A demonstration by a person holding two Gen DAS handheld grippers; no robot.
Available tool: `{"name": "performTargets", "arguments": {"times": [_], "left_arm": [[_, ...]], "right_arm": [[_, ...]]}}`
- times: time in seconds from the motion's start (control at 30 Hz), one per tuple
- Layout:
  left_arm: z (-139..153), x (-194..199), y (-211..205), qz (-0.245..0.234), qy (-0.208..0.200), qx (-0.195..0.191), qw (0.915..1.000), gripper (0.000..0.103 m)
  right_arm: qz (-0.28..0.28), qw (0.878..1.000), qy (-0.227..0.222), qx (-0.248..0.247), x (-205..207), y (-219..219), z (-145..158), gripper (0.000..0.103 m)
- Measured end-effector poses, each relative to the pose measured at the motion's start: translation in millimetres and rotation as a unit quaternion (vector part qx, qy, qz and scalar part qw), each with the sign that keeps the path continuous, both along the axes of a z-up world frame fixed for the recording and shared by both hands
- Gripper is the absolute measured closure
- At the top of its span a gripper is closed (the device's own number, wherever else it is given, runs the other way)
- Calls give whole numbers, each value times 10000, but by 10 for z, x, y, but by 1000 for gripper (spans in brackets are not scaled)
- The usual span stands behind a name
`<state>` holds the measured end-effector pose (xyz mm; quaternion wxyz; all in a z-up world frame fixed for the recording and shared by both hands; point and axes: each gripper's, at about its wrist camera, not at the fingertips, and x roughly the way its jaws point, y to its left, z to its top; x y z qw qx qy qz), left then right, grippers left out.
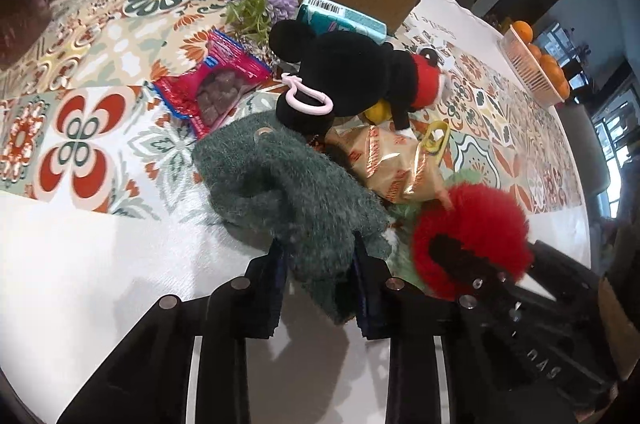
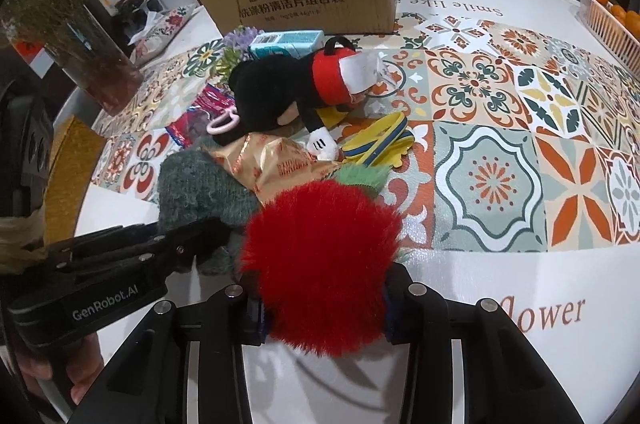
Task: Organize soft objects
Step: 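Grasp the green fuzzy toy with the left tool while the right tool grasps the red pompom, then carry the green toy and red pompom together into the cardboard box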
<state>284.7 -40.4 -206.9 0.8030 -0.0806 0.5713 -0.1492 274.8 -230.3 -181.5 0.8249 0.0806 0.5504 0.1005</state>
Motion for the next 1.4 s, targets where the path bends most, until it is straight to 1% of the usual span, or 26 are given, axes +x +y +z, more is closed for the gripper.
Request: {"name": "performTargets", "arguments": {"times": [0.17,0.27,0.4,0.53,0.77,0.97,1.13,1.4], "left_arm": [[111,-165,50,-87,-181,134,9997,76],[176,-247,84,-118,-265,136,9995,76],[317,-358,109,-158,-489,213,9985,77],[487,-446,142,-202,-722,294,9968,77],[798,-506,209,-141,-1157,240,9929,76],[1104,-471,255,-117,-1643,242,9860,76],[1355,-424,257,-105,-2114,328,9768,76],[1647,-286,268,-84,-2576,260,9659,76]], "right_arm": [[-40,10000,-77,40,-100,8,96,64],[-41,9999,-97,69,-157,24,155,64],[-36,9998,-160,98,-242,50,267,64],[-56,9996,-287,50,-312,73,420,64],[-36,9977,-672,68,-358,141,724,64],[-22,9941,-1082,74,-357,207,988,64],[-60,9897,-1432,54,-325,212,1182,64],[-134,9805,-1961,49,-188,205,1484,64]]}}
